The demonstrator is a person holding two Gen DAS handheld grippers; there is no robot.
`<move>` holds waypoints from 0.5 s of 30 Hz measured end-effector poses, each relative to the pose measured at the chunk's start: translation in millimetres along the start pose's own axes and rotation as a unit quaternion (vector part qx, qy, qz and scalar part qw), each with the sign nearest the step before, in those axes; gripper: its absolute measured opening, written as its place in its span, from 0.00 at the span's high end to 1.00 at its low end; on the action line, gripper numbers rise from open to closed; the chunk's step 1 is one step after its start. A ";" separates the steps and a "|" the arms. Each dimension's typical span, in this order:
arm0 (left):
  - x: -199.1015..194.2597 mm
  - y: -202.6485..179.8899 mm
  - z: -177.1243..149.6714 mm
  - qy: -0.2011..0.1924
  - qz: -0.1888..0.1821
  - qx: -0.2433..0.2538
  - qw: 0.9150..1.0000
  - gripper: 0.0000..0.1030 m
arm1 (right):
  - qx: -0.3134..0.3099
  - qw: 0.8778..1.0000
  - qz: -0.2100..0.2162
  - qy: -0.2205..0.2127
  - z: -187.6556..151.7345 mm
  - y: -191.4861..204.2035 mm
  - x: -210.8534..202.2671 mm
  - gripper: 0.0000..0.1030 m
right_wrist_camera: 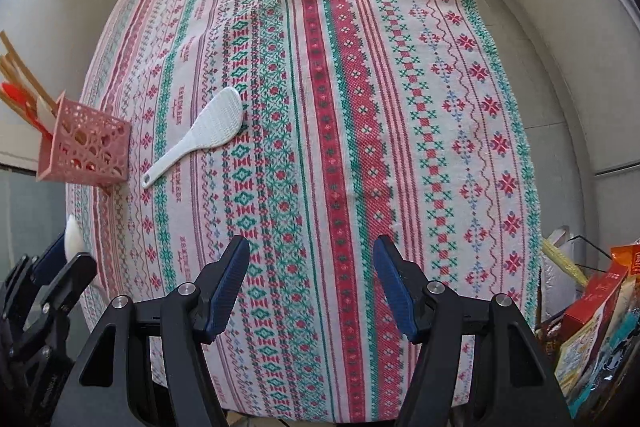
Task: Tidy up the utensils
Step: 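Lift the white spoon with the left tool while the right tool grasps the white rice paddle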
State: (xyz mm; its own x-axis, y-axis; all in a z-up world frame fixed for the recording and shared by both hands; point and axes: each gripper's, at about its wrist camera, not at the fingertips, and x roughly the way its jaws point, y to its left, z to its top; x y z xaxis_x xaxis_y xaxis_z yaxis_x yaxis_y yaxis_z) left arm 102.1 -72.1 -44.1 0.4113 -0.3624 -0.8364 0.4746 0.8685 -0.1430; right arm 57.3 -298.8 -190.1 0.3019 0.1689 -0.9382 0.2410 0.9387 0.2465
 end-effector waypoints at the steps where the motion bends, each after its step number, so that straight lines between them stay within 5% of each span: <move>1: -2.4 6.0 3.2 -0.011 -0.001 -0.008 1.000 0.66 | 0.006 1.000 0.007 -0.003 6.7 0.0 3.6 0.35; 4: -10.8 18.7 11.2 -0.042 -0.010 -0.036 0.998 0.66 | 0.019 0.999 0.042 -0.020 28.0 -1.7 13.7 0.38; 9: -20.2 29.9 22.0 -0.084 -0.021 -0.057 0.995 0.66 | 0.058 0.993 0.102 -0.016 52.6 -6.0 37.6 0.60; 15: -22.3 34.1 28.7 -0.112 -0.022 -0.066 0.991 0.66 | 0.036 0.988 0.145 -0.035 70.3 13.5 48.6 0.69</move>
State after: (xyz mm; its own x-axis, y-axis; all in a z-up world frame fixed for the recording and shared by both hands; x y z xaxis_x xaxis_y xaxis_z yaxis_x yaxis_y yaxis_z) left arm 131.4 -44.1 -15.2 0.5613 -0.4545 -0.6916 0.3967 0.8812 -0.2572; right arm 140.0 -299.0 -215.3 0.4307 0.4040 -0.8071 0.1984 0.8300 0.5213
